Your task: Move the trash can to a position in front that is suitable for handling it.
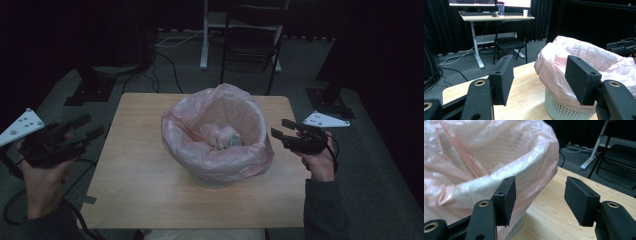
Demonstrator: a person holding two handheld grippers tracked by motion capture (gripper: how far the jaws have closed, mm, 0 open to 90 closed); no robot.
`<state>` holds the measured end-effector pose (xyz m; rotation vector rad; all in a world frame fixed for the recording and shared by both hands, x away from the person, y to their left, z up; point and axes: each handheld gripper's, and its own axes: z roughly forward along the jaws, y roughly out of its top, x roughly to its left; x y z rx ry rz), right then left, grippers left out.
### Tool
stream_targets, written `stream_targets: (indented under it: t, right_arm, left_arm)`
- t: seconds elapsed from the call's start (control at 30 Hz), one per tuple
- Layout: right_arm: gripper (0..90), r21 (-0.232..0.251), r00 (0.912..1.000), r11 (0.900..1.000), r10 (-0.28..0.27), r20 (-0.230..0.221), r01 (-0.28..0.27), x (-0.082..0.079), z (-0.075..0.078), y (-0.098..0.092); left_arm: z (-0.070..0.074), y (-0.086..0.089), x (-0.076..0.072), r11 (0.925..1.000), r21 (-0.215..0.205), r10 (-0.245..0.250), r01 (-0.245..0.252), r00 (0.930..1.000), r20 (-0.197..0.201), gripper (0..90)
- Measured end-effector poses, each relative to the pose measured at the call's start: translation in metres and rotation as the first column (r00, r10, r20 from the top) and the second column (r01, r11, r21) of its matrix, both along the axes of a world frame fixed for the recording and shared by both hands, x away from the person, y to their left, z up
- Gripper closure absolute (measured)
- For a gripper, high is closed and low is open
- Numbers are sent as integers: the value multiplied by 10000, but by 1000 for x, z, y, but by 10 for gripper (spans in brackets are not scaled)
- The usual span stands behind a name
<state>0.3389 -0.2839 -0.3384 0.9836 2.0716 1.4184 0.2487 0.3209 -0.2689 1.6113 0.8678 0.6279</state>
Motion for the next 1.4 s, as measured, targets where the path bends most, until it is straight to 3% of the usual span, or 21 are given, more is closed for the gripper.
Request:
stream_targets:
  t: [0.13, 0.27, 0.43, 0.47, 0.53, 0.7, 0.73, 0.77, 0.8, 0.9, 1.23, 1.4]
  right_arm:
    - [420, 395, 9999, 9992, 90, -145, -84, 10, 1, 5]
    - [430, 323, 9996, 9995, 11, -264, -3, 19, 2, 11]
    - [434, 604, 9994, 9981, -132, -329, 152, 29, 5, 13]
    - [434, 841, 9995, 9965, 17, -324, 11, 30, 7, 13]
    - [433, 872, 9986, 9958, 330, -406, -294, 32, 7, 16]
    - [449, 547, 9958, 9968, 616, -684, -580, 37, 7, 25]
    - [521, 471, 9942, 9961, 779, -746, -746, 40, 7, 28]
    - [521, 471, 9942, 9961, 779, -746, -746, 40, 7, 28]
    - [569, 381, 9907, 9932, 1126, -770, -1099, 40, 7, 32]
    - [572, 69, 9919, 9941, 1087, -653, -1084, 39, 8, 37]
    - [585, 232, 9787, 9819, 1894, -787, -1882, 32, 9, 59]
    - [553, 898, 9620, 9688, 2412, -1283, -2310, 21, 6, 83]
  left_arm:
    - [-1, 0, 2, 10000, 0, 47, -47, 9999, -118, 401]
    - [-3, 0, 2, 9999, 66, 82, -81, 9998, -177, 400]
    - [-5, -1, 5, 9999, 122, 95, -91, 9995, -293, 397]
    - [-6, -2, 6, 9998, 148, 94, -90, 9995, -317, 396]
    - [-7, -3, 8, 9997, 240, 89, -80, 9993, -374, 395]
    - [-8, -6, 9, 9994, 350, 84, -70, 9991, -406, 392]
    - [-8, -7, 9, 9991, 407, 86, -69, 9991, -411, 388]
    - [-8, -7, 10, 9990, 449, 86, -68, 9991, -410, 388]
    - [-9, -7, 11, 9989, 470, 97, -75, 9989, -462, 388]
    - [-10, -7, 12, 9988, 476, 106, -82, 9987, -508, 387]
    - [-13, -11, 16, 9968, 803, 92, -32, 9972, -738, 385]
    - [-14, -14, 17, 9924, 1229, 86, 31, 9954, -952, 385]
